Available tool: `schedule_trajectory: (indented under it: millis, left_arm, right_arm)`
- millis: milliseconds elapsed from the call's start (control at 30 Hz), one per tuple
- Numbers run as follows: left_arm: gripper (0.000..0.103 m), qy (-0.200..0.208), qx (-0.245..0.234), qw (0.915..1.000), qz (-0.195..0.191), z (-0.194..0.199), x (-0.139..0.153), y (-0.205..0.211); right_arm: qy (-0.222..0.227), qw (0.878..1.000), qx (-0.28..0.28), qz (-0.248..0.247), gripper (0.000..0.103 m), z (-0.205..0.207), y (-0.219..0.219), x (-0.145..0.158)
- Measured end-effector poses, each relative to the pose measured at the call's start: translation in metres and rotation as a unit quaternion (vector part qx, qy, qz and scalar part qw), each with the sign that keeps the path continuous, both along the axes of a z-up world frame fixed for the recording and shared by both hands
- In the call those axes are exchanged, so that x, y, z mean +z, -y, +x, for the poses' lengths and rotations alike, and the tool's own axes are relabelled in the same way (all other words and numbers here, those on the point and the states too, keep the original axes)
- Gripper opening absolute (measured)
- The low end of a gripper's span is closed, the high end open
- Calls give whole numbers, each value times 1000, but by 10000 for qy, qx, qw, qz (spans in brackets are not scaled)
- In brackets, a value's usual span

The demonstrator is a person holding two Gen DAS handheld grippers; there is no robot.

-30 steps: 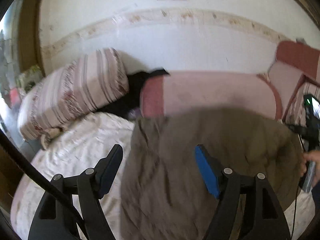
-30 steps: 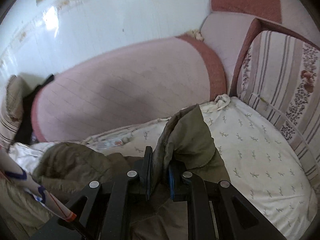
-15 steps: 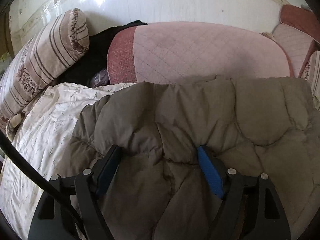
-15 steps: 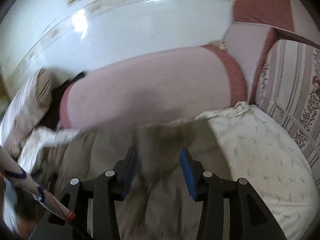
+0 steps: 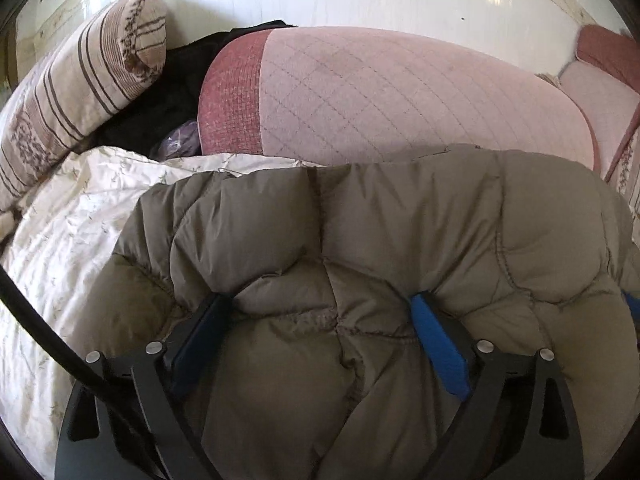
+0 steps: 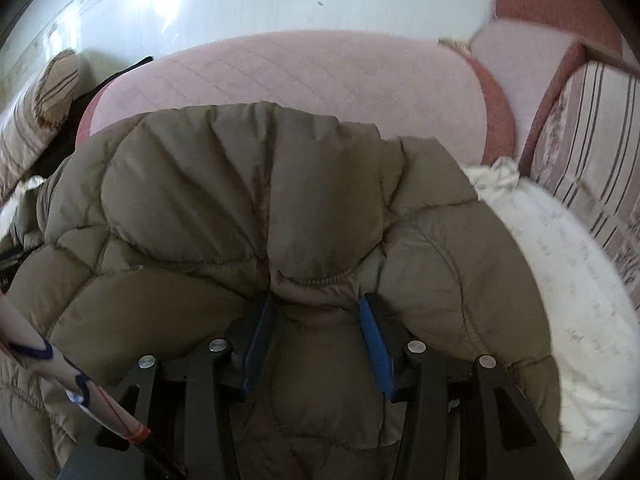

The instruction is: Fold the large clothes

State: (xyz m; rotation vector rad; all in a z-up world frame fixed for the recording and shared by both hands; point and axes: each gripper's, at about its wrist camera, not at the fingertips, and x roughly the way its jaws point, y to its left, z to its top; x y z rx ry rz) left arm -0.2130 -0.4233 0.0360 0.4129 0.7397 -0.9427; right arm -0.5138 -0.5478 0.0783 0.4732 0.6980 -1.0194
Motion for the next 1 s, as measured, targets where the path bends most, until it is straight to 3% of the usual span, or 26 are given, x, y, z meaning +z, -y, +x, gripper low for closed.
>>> schedule_trajectory:
  millis: [133,200,300,467,600,700,867,1000]
  left_arm:
    - [95,155,134,9993,301,-4,6,2]
    - [90,-88,160,9992,362,-6,20,-14]
    - [90,-417,149,9989,-119,-20,52,-60]
    - [90,-387,272,9986,-215,-60,75,-133]
    - [90,-374,557,9976,-183,-76,74,-180]
    - [90,-293,853,9957,-202,-71,68,-201]
    - [90,-40,1025,9946,-125,-54,46,-200]
    - [93,-234,1121,9926,402,-31,14,-178]
  right_arm:
    - [-249,9996,-30,132,49,5,4,4]
    - [-357,9988,-226,261,49,0,-4,20]
    - [406,9990,-99,168,49,-13,-51,60]
    - [626,9975,220,247,49,-7,-132,85]
    - [615,9976,116,283,47,-3,-181,81]
    - [715,9967,-25,379,45,-4,-192,76]
    - [602,9980,0,217,44,8,-184,58]
    - [292,9986,118,428,44,25,-164,33]
